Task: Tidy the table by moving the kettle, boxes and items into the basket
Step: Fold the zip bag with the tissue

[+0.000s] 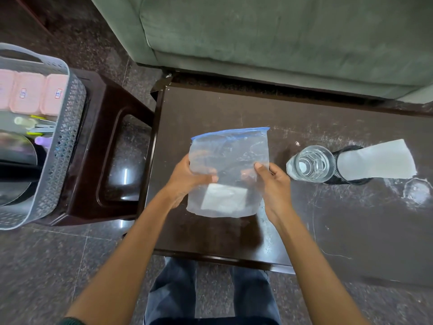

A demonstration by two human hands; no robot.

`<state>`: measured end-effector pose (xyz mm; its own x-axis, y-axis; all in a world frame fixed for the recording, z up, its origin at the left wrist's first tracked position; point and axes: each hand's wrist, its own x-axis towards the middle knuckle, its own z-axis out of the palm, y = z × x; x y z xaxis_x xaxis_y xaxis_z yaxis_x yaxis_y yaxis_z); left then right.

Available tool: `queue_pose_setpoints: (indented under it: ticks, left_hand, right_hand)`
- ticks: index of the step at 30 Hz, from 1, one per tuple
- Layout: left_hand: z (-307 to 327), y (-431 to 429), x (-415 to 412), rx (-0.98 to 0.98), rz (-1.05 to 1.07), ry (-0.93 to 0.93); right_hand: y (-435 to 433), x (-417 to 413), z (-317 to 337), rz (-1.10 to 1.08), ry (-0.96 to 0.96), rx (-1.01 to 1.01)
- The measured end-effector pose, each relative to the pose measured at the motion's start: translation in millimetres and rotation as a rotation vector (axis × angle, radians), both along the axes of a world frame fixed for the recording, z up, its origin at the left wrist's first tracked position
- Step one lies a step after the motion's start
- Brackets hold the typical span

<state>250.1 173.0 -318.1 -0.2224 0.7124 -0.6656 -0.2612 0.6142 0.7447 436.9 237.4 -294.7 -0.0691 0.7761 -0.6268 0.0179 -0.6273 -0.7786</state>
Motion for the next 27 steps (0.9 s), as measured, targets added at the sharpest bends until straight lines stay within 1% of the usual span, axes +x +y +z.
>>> queue_pose_setpoints:
  ticks: [3,4,6,8,11,12,13,15,17,19,21,23,25,27]
  left_hand:
    - [2.4,-1.1,3.3,-0.016,0.113,0.100]
    - [2.7,-1.4,4.6,-0.011,0.141,0.111]
    - [3.3,-1.1,6.3,0.013,0.173,0.114]
    - [1.1,-2.2,5.9,0.035,0.179,0.104]
    - [-2.7,-6.8,1.3,0.050,0.153,0.158]
    - [-3.1,-7.9,-0.7,0.066,0.143,0.175]
    - [-2.3,-7.9,-3.0,0.084,0.132,0.186]
    - [-0.7,-7.2,-7.0,0.094,0.097,0.188]
    - [-0.4,-7.2,-10.5,0.076,0.033,0.198]
    - [-0.1,-7.8,-14.0,0.061,-0.001,0.186]
    - [1.1,-8.1,-15.8,0.054,0.003,0.165]
    - [3.2,-8.3,-17.1,0.058,0.007,0.239]
    - [6.5,-8.5,-19.5,0.078,0.007,0.338]
    - [8.9,-8.5,-24.7,0.102,0.015,0.382]
  right_hand:
    - [1.6,1.6,5.3,-0.001,0.096,-0.021]
    - [1.7,1.7,6.7,0.025,0.090,-0.017]
    - [2.7,2.2,5.2,0.061,0.011,0.013]
    - [5.3,2.6,1.6,0.035,-0.060,0.040]
    - [9.3,3.6,-1.7,-0.054,-0.052,0.024]
    - [9.6,4.3,-2.1,-0.044,-0.058,0.038]
    - [9.6,5.2,-2.7,0.007,-0.083,0.080]
    - [8.5,7.0,-4.8,0.214,-0.188,0.226]
    - [7.4,8.7,-7.1,0.493,-0.357,0.358]
    - [6.5,9.8,-11.7,0.695,-0.557,0.440]
    - [6.1,10.1,-16.5,0.751,-0.713,0.504]
    - [9.0,9.9,-19.6,0.735,-0.791,0.534]
    - [13.8,9.7,-19.6,0.715,-0.815,0.562]
    - [18.9,8.0,-14.1,0.662,-0.757,0.598]
